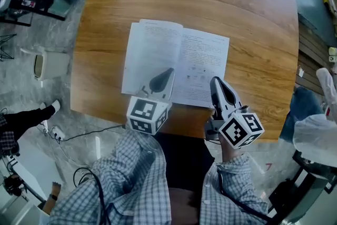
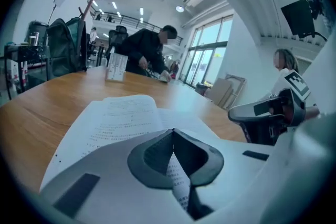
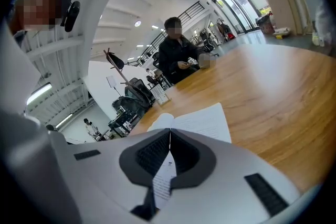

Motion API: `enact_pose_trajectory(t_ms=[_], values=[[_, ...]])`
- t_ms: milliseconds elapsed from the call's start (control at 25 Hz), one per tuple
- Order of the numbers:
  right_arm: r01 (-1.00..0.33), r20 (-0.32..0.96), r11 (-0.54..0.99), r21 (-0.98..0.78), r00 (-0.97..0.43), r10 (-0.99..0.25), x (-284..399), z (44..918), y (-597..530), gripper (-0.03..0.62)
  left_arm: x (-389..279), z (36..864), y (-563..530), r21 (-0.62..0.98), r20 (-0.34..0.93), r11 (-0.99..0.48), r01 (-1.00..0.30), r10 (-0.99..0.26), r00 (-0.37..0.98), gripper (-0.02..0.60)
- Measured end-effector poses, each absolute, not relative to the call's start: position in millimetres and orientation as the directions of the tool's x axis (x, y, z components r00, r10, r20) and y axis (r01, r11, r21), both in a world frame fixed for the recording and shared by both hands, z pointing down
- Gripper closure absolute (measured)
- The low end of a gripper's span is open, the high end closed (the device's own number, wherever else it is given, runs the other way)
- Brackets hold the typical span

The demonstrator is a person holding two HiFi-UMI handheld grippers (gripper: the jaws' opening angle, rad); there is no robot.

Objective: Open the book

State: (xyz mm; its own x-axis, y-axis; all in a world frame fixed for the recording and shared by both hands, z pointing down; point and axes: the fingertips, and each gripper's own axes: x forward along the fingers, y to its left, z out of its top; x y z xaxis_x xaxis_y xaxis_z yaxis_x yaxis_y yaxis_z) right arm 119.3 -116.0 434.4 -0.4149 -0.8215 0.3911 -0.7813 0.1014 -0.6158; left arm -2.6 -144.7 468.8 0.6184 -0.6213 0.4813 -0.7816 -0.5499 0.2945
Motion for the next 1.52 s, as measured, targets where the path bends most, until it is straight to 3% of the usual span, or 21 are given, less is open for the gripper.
enact_pose_trajectory(t_ms=[360, 920, 1320, 1520], values=[[-0.777, 0.26, 0.184, -0.601, -0.409, -0.875, 126, 398, -117, 0.574, 5, 439, -138, 0.35, 0.429, -0.555, -0.755, -0.621, 0.656, 0.574], [-0.842, 0.15, 0.27, -0.467, -0.376, -0.914, 124, 313, -107, 0.574, 17, 308, -111, 0.239, 0.232, -0.679, -0.694, -0.654, 0.72, 0.574], [-0.918, 0.056, 0.352, -0.183, -0.367, -0.929, 121, 236, -98, 0.574, 13, 272, -108, 0.207, 0.175, -0.695, -0.689, -0.666, 0.725, 0.574], [-0.914, 0.061, 0.374, -0.158, -0.387, -0.92, 112, 238, -106, 0.574, 16, 266, -113, 0.192, 0.16, -0.698, -0.69, -0.672, 0.724, 0.574]])
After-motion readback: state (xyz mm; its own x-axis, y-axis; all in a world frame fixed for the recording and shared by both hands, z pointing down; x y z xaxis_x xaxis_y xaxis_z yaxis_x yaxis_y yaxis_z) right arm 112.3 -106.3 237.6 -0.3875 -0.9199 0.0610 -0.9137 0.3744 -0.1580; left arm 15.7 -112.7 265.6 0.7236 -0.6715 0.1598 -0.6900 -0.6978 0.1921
